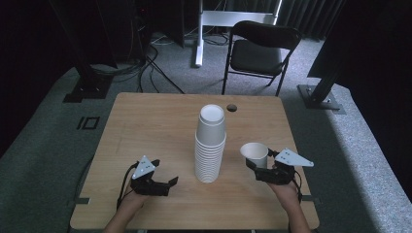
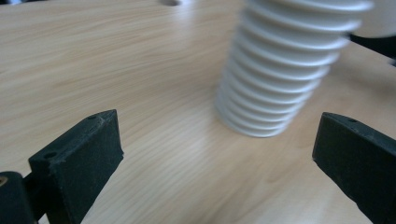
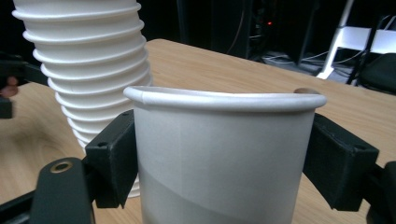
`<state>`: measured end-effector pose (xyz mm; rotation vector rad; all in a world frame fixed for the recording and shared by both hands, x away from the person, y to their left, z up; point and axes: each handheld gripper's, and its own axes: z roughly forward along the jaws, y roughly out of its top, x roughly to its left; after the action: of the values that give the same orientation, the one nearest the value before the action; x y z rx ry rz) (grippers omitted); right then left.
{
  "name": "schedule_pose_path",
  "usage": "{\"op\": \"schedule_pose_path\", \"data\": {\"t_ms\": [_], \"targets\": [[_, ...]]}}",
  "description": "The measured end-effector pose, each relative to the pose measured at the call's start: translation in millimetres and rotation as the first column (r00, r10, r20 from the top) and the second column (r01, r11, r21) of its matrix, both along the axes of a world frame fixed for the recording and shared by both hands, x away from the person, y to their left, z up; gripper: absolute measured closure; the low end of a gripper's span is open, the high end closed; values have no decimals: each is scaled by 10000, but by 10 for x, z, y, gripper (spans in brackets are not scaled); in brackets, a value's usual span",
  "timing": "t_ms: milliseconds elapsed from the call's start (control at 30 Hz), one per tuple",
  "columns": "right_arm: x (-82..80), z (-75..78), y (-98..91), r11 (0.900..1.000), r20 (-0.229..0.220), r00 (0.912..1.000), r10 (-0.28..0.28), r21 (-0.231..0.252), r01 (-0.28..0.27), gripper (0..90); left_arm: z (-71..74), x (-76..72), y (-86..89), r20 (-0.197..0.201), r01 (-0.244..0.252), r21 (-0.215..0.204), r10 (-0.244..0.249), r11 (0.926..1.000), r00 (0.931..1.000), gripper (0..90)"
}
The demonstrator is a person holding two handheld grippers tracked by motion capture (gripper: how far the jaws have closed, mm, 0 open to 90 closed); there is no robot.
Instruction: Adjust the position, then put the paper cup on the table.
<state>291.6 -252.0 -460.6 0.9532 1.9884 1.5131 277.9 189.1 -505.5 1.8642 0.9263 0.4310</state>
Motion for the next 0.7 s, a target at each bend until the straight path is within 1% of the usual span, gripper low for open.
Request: {"op": "schedule_pose_path", "data": {"t_ms": [33, 67, 100, 133, 167, 200, 267, 300, 333, 367, 433, 467, 500, 533, 567, 600, 633, 667, 700], "targets": [[0, 0, 0, 10000, 0, 10000, 0, 0, 0, 197, 0, 0, 0, 0, 0, 0, 0, 10000, 10000, 16], [5, -5, -2, 9999, 85, 9999, -143, -65, 143, 197, -17, 0, 44, -11, -164, -73, 164, 9998, 9999, 16], [30, -20, -17, 9997, 77, 9997, -235, -26, 235, 196, -33, 0, 85, -108, -255, -142, 254, 9996, 9996, 16], [41, -33, -23, 9992, 145, 9991, -399, -34, 399, 196, -67, -4, 158, -322, -509, -184, 503, 9985, 9982, 16], [59, -47, -31, 9990, 108, 9989, -448, 15, 448, 195, -84, -7, 189, -417, -589, -142, 582, 9982, 9974, 16], [59, -47, -31, 9990, 108, 9989, -448, 15, 448, 195, -84, -7, 189, -417, -589, -142, 582, 9982, 9974, 16], [105, -102, -45, 9983, 22, 9983, -574, 86, 574, 195, -127, -36, 274, -477, -903, -5, 901, 9959, 9948, 16], [114, -121, -43, 9978, 11, 9979, -652, 73, 652, 195, -127, -36, 274, -477, -903, -5, 901, 9959, 9948, 16], [123, -140, -44, 9973, 12, 9973, -730, 85, 729, 195, -151, -56, 325, -475, -1132, -45, 1128, 9936, 9925, 16], [138, -160, -44, 9973, -67, 9973, -732, 111, 733, 195, -160, -62, 346, -526, -1280, 3, 1278, 9918, 9904, 16], [169, -206, -37, 9951, 5, 9952, -982, -55, 982, 195, -172, -75, 384, -548, -1457, 100, 1460, 9893, 9878, 16], [191, -232, -37, 9950, -40, 9950, -998, -6, 998, 195, -177, -77, 399, -587, -1578, 128, 1583, 9874, 9856, 16], [208, -255, -33, 9939, -43, 9939, -1105, 15, 1105, 195, -177, -77, 399, -587, -1578, 128, 1583, 9874, 9856, 16], [229, -277, -25, 9927, -51, 9927, -1203, -66, 1203, 195, -186, -85, 425, -622, -1689, 157, 1695, 9855, 9836, 16], [248, -297, -17, 9915, -41, 9916, -1296, -89, 1296, 195, -192, -90, 436, -635, -1771, 128, 1776, 9841, 9821, 17], [270, -314, -14, 9907, -55, 9907, -1360, -75, 1360, 196, -192, -90, 436, -635, -1771, 128, 1776, 9841, 9821, 16], [270, -314, -14, 9907, -55, 9907, -1360, -75, 1360, 196, -198, -94, 447, -645, -1815, 22, 1812, 9834, 9813, 16], [313, -339, -4, 9872, -31, 9873, -1588, -128, 1588, 196, -209, -104, 457, -675, -1941, -83, 1931, 9810, 9789, 17], [313, -339, -4, 9872, -31, 9873, -1588, -128, 1588, 196, -209, -104, 457, -675, -1941, -83, 1931, 9810, 9789, 16]]}}
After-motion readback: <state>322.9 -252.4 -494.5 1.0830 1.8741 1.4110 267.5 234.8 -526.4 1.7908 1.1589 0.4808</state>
